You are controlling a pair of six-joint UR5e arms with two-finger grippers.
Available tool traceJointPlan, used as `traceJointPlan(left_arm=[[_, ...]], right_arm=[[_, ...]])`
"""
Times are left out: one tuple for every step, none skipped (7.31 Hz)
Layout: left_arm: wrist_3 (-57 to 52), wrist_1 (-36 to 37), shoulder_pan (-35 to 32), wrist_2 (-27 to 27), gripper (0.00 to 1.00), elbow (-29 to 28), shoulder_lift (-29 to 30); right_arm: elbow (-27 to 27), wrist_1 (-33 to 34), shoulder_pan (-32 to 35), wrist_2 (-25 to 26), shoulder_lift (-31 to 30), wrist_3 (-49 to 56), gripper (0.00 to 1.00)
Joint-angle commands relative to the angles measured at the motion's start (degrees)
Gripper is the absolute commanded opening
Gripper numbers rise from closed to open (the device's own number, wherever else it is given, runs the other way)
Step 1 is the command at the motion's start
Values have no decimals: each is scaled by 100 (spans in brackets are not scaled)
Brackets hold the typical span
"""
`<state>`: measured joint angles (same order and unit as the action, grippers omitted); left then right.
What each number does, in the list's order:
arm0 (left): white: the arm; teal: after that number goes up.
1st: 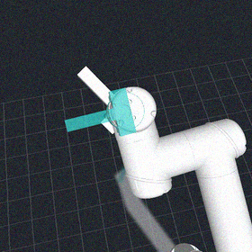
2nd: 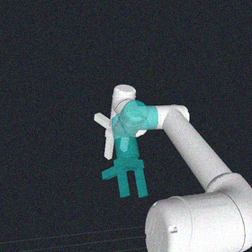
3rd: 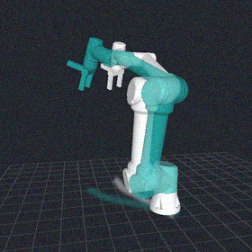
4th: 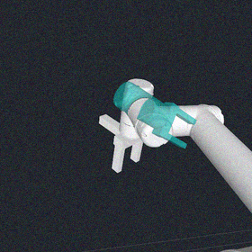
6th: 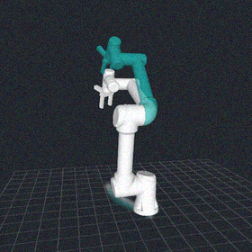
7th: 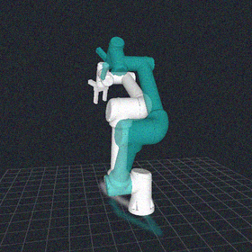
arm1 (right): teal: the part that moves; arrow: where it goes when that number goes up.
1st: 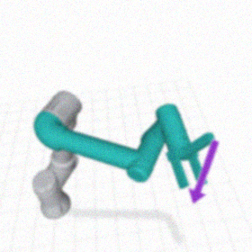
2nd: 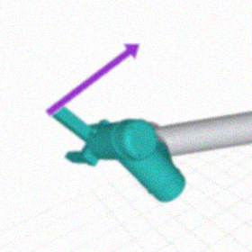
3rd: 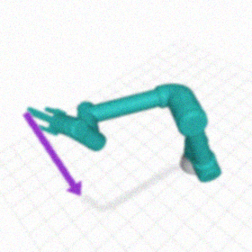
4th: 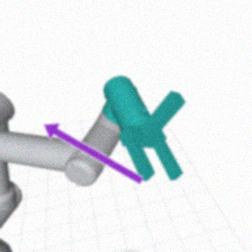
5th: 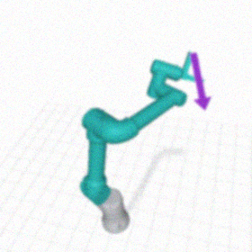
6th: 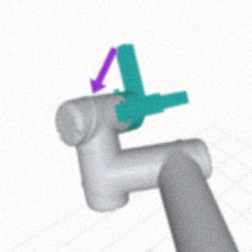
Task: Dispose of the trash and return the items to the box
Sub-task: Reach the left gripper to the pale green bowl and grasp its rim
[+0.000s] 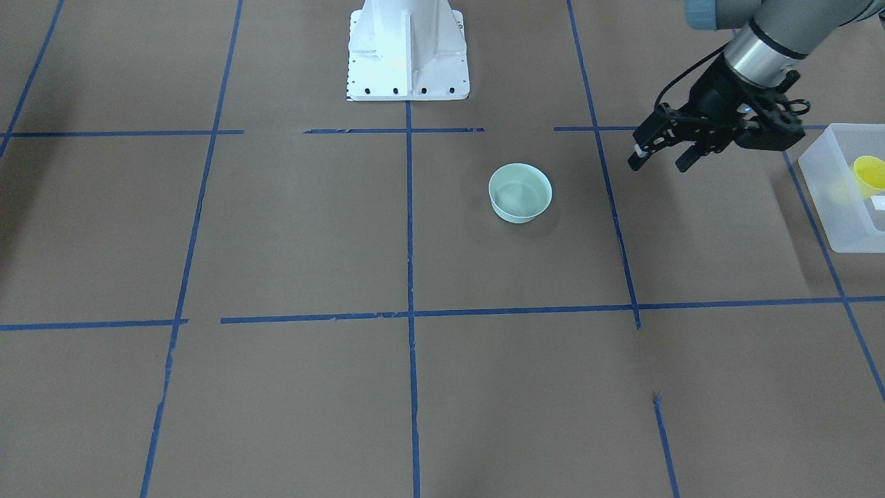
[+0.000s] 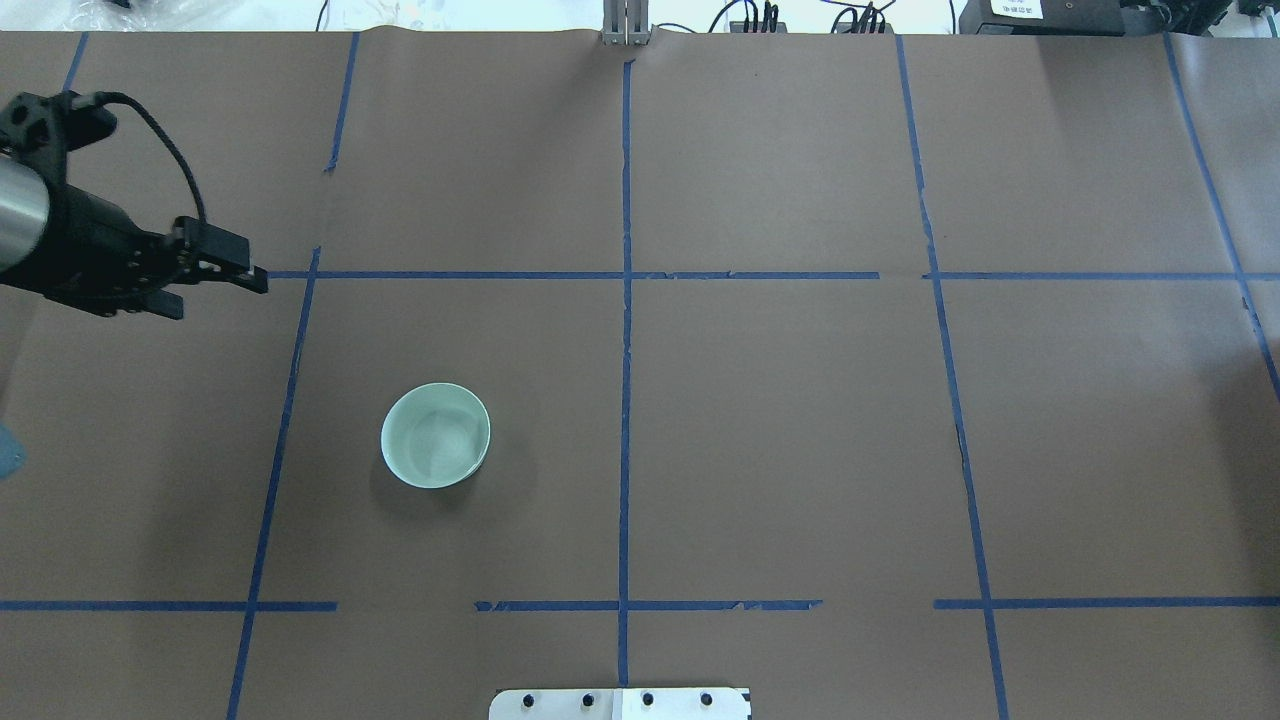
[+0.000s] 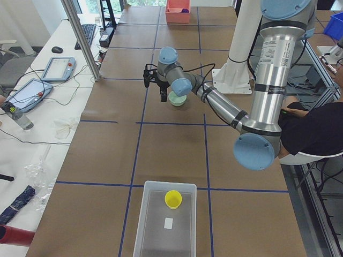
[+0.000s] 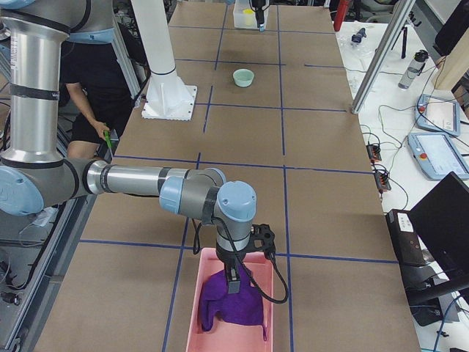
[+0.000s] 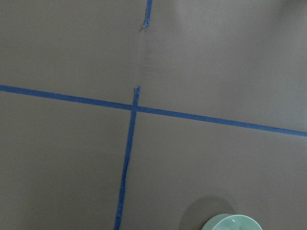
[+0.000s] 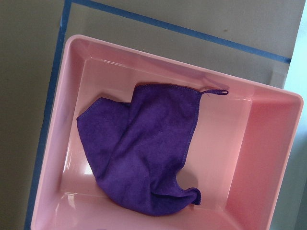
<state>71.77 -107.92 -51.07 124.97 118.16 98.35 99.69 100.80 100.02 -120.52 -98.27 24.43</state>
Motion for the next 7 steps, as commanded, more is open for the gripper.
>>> traceJointPlan(left_arm=[[1193,-9,1077,-856,100,-186,420],[1581,-9,1561,-1391,100,-457,596],[1646,-44,1739,-1640,100,-608,598],[1812,-45,1872,-1773,100,-618,528],[2005,-45,2082,-1939,100,-679,475],[2225,-45,2302,-2080,100,-741,474],[2340,-45,2478,-2212,100,-863,501]], right_arm=[[41,1,0,-42,44,-53,100],[190,1,0,-338,106,-253,100],[356,1,0,-846,106,-412,100],[375,18,-8,-1242,115,-579,100],[410,18,-9,-1394,211,-1241,100],[454,18,-26,-1509,386,-1840,100],[516,18,-104,-1510,440,-2089,100]])
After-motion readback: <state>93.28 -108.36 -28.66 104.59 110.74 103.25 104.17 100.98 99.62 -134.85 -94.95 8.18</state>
